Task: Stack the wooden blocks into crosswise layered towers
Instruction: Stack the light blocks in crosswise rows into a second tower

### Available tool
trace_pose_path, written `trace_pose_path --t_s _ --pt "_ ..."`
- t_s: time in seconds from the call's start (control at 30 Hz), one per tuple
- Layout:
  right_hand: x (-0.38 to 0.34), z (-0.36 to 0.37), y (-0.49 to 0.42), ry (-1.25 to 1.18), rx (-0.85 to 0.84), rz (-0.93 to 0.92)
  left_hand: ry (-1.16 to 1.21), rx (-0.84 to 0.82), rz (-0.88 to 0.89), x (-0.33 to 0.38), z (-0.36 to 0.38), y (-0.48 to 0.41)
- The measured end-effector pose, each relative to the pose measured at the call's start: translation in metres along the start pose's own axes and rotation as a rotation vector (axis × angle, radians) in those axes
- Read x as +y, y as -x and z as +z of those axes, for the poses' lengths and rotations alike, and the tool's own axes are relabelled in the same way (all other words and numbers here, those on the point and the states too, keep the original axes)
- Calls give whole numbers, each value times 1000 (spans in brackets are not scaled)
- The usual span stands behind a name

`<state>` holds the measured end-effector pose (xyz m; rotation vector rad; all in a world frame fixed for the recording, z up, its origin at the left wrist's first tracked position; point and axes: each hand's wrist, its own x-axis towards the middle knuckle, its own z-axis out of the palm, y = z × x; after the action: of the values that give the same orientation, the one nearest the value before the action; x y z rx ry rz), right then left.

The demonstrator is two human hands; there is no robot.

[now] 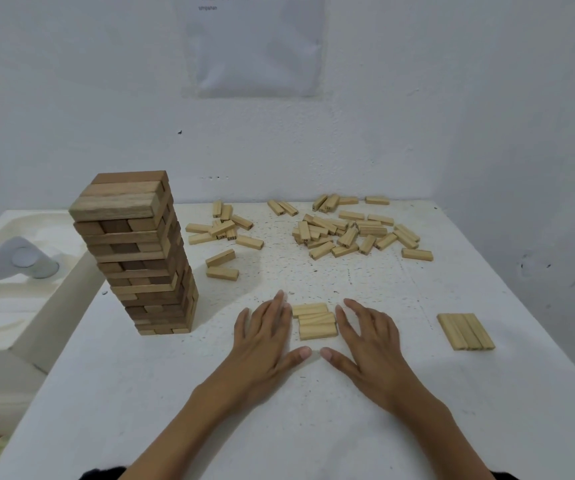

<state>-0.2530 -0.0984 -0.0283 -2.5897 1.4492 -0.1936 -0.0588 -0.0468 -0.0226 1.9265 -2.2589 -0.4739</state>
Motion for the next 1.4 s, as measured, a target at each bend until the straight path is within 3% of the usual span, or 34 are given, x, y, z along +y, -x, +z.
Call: trace_pose_path --t_s 0.23,0.3,0.47,0.8,1.4 --pt "0 18 1 65 147 -7 -33 36 38 0 4 -6" --pt "-1 14 -1 67 121 -18 -59 50 34 0 4 -7" --pt "7 1 -4 -125 38 -35 22 96 -1 -6 0 -9" --pt "18 -2 -36 -421 103 -125 261 233 89 -20 -7 -31" --pt "10 5 -28 -486 227 -94 296 265 133 -32 -8 -37"
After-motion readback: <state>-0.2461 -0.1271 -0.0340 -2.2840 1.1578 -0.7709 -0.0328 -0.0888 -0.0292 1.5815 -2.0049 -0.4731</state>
